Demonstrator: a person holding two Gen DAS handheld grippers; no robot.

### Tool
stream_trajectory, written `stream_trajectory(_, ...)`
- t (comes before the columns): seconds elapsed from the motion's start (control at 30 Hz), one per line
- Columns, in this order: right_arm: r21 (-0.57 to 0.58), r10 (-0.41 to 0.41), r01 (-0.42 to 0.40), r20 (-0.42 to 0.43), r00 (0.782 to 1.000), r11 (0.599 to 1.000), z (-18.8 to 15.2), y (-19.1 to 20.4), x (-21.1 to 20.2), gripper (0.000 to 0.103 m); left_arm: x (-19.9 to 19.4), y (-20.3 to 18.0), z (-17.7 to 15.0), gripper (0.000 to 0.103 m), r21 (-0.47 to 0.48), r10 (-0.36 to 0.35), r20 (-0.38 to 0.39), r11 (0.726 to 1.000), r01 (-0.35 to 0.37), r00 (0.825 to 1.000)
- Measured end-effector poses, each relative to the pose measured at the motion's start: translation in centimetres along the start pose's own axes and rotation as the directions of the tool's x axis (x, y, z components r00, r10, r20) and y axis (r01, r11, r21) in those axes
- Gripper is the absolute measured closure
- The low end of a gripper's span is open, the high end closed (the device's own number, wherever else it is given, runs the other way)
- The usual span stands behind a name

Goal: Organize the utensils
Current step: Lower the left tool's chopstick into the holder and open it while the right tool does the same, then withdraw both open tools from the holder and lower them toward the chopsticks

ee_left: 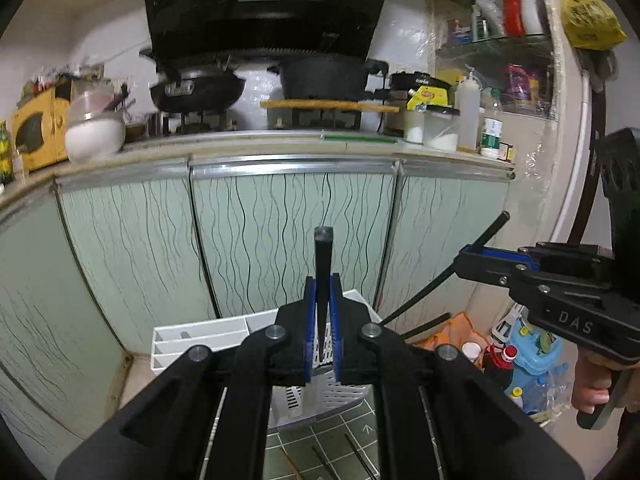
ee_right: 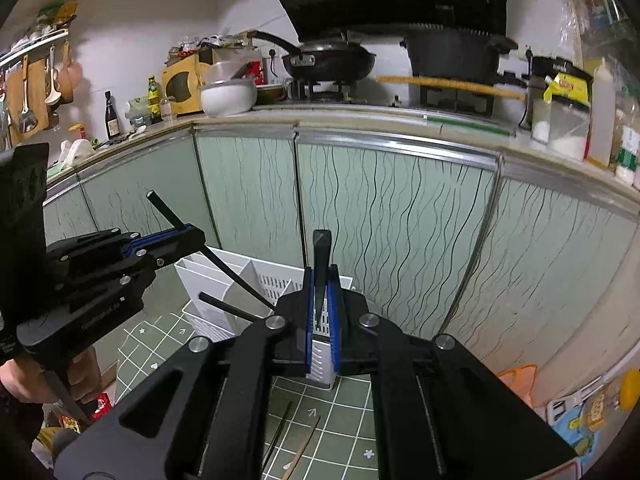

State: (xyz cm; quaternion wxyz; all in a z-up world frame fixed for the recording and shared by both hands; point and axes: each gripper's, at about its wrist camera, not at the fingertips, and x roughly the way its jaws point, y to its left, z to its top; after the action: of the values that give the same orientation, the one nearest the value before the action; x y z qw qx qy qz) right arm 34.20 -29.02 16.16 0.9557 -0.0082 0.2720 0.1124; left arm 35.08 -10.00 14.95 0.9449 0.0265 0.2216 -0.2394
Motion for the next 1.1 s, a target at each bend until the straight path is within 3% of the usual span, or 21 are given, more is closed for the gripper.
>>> stream_trajectory(0.2, 0.009, -0.032, 0.032, -0.057, 0.998, 0.999, -1.1, -0.8, 3.0, 0.094, 2.5, 1.3, -1.5, 0.093, -0.033, 0.0, -0.049, 0.999, -0.002, 0.999)
stream_trajectory(0.23, 0.012, -0.041, 0.042, -0.063, 0.997, 0.999, -1.3, -1.0, 3.2, 0.078, 2.6, 1.4, -1.6, 0.078, -0.031, 0.014, -0.054, 0.999, -0.015, 0.998)
stream_trajectory(0.27, 0.012, -0.049, 0.049, -0.062, 0.997, 0.999, -1.5, -1.1, 3.2, 0.064, 2.5, 1.7, -1.9, 0.054, -0.036, 0.033, -0.057, 0.999, -0.035, 0.998)
stream_trajectory(0.3, 0.01, -0.062, 0.062, -0.053, 0.997, 0.998, -1.6, -1.1, 3.0, 0.034, 2.3, 1.9, -2.0, 0.041, -0.041, 0.041, -0.051, 0.998, -0.043, 0.998)
stream_trajectory(0.33, 0.01, -0.075, 0.075, -0.032, 0.997, 0.997, -1.7, -1.3, 2.5, 0.028, 2.0, 2.0, -2.0, 0.022, -0.043, 0.052, -0.041, 0.998, -0.054, 0.998)
stream_trajectory(0.37, 0.017, -0.083, 0.083, -0.019, 0.996, 0.996, -1.8, -1.5, 2.0, 0.028, 1.4, 2.2, -2.1, 0.018, -0.047, 0.067, -0.018, 0.997, -0.068, 0.998)
stream_trajectory(0.43, 0.028, -0.105, 0.105, -0.007, 0.994, 0.994, -2.0, -1.7, 1.2, 0.012, 0.6, 2.3, -2.2, 0.015, -0.047, 0.078, -0.007, 0.996, -0.079, 0.997)
stream_trajectory(0.53, 0.014, -0.11, 0.11, 0.01, 0.994, 0.994, -2.4, -1.5, 0.1, 0.008, -0.7, 2.0, -2.6, 0.013, -0.014, 0.107, -0.004, 0.994, -0.107, 0.994)
stream_trajectory(0.67, -0.02, -0.111, 0.111, 0.019, 0.994, 0.994, -3.1, -0.7, -1.2, 0.008, -2.3, 1.3, -3.0, 0.01, 0.026, 0.136, 0.014, 0.99, -0.136, 0.991)
stream_trajectory(0.9, -0.033, -0.098, 0.098, 0.022, 0.995, 0.995, -4.7, 0.9, -3.3, 0.008, -5.0, 1.2, -4.1, 0.01, 0.014, 0.13, 0.032, 0.991, -0.131, 0.991)
stream_trajectory(1.1, -0.044, -0.094, 0.095, 0.024, 0.995, 0.994, -6.5, 2.1, -4.7, 0.008, -7.3, 1.1, -5.6, 0.01, 0.028, 0.196, 0.036, 0.98, -0.197, 0.98)
